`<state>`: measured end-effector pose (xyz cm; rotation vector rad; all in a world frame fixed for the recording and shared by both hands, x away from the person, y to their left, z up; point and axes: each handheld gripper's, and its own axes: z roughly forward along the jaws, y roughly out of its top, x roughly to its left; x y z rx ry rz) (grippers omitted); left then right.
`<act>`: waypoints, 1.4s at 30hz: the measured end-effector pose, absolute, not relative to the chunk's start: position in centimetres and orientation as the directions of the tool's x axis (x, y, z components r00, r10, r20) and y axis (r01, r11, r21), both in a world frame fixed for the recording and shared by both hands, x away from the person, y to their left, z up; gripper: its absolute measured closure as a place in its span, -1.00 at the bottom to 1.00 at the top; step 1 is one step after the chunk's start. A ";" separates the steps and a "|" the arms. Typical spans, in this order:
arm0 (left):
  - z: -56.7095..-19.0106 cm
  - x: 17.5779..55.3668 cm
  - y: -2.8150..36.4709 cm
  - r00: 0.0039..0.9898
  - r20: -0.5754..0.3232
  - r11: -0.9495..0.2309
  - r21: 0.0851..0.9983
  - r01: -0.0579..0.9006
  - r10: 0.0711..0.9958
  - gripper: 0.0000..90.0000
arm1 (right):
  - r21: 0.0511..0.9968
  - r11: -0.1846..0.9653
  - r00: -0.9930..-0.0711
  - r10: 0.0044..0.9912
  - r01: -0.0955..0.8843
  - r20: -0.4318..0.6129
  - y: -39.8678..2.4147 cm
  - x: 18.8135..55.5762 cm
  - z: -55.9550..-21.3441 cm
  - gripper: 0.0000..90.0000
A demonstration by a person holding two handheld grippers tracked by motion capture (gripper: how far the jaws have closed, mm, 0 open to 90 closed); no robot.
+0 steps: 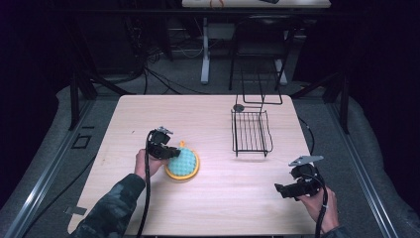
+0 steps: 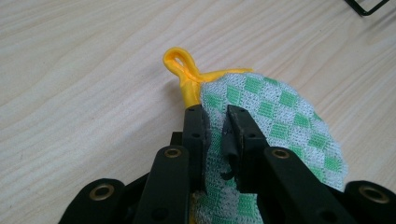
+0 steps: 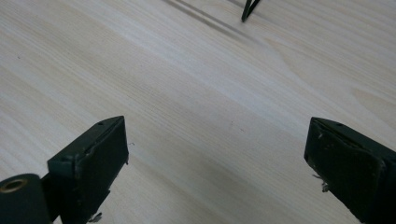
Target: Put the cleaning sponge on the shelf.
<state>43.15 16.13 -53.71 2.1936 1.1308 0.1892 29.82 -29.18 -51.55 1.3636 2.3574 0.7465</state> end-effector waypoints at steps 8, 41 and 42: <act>-52.5 42.7 16.8 0.622 -0.168 -0.398 0.635 0.661 0.765 0.75 | 0.580 0.413 -0.491 0.871 0.702 -0.026 -29.2 29.9 -51.6 -0.87; -48.4 42.9 14.4 0.682 -0.162 -0.389 0.718 0.577 0.713 0.75 | 0.575 0.432 -0.492 0.869 0.695 -0.058 -29.1 29.8 -51.5 -0.86; -48.2 43.0 14.2 0.685 -0.163 -0.387 0.722 0.573 0.710 0.75 | 0.579 0.431 -0.489 0.870 0.692 -0.063 -29.1 29.8 -51.5 -0.86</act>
